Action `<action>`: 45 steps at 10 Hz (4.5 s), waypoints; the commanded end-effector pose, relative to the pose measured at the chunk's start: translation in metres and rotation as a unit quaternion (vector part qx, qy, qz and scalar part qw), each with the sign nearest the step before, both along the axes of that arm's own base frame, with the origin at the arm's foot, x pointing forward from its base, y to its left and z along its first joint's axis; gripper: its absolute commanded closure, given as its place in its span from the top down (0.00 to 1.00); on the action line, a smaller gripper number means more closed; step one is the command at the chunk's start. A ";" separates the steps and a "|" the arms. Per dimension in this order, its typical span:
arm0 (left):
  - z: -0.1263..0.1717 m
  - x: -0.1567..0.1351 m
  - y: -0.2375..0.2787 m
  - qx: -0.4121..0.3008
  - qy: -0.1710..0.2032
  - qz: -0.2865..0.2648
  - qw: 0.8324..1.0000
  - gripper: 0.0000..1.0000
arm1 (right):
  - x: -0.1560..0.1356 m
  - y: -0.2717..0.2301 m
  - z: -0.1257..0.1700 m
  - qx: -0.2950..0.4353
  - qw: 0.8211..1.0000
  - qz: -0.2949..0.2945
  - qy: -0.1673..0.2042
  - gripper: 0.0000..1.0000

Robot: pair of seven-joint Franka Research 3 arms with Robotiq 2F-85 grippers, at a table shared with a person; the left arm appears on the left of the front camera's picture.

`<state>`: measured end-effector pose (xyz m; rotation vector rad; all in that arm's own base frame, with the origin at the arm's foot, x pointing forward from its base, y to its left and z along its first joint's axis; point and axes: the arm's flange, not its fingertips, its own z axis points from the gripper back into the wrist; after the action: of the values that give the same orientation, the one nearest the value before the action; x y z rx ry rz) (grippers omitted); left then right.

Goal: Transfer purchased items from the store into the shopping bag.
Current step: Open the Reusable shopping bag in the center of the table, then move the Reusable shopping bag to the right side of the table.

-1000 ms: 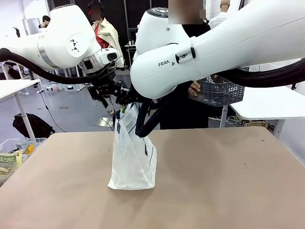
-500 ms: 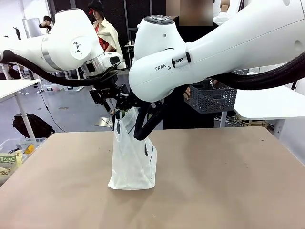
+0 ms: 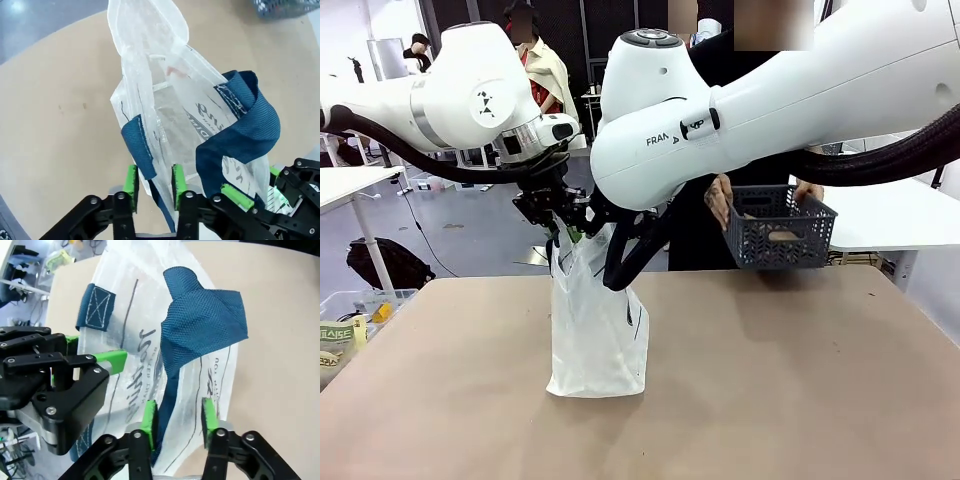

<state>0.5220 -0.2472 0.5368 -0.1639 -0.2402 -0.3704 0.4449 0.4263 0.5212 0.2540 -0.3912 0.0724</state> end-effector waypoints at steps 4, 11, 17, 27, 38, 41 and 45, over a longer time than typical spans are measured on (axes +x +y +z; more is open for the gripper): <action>0.004 0.009 0.021 0.000 -0.002 0.036 0.999 0.00 | 0.001 0.002 0.002 -0.023 1.000 -0.014 0.000 0.00; 0.001 -0.004 0.126 -0.040 0.007 0.166 0.985 0.00 | 0.013 -0.023 -0.001 -0.060 0.997 -0.040 -0.005 0.00; -0.004 -0.011 0.141 -0.050 0.013 0.149 0.987 0.00 | 0.017 -0.022 -0.015 -0.085 0.996 -0.029 0.014 0.00; -0.001 -0.007 0.143 -0.043 0.021 0.160 0.986 0.00 | 0.016 -0.028 -0.009 -0.061 0.998 -0.025 0.014 0.00; -0.001 -0.007 0.143 -0.043 0.021 0.160 0.986 0.00 | 0.016 -0.028 -0.009 -0.061 0.998 -0.025 0.014 0.00; -0.001 -0.007 0.143 -0.043 0.021 0.160 0.986 0.00 | 0.016 -0.028 -0.009 -0.061 0.998 -0.025 0.014 0.00; -0.001 -0.007 0.143 -0.043 0.021 0.160 0.986 0.00 | 0.016 -0.028 -0.009 -0.061 0.998 -0.025 0.014 0.00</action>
<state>0.5137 -0.1072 0.5336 -0.2139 -0.2315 -0.0430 0.4609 0.3991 0.5106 0.1193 -0.3582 0.0452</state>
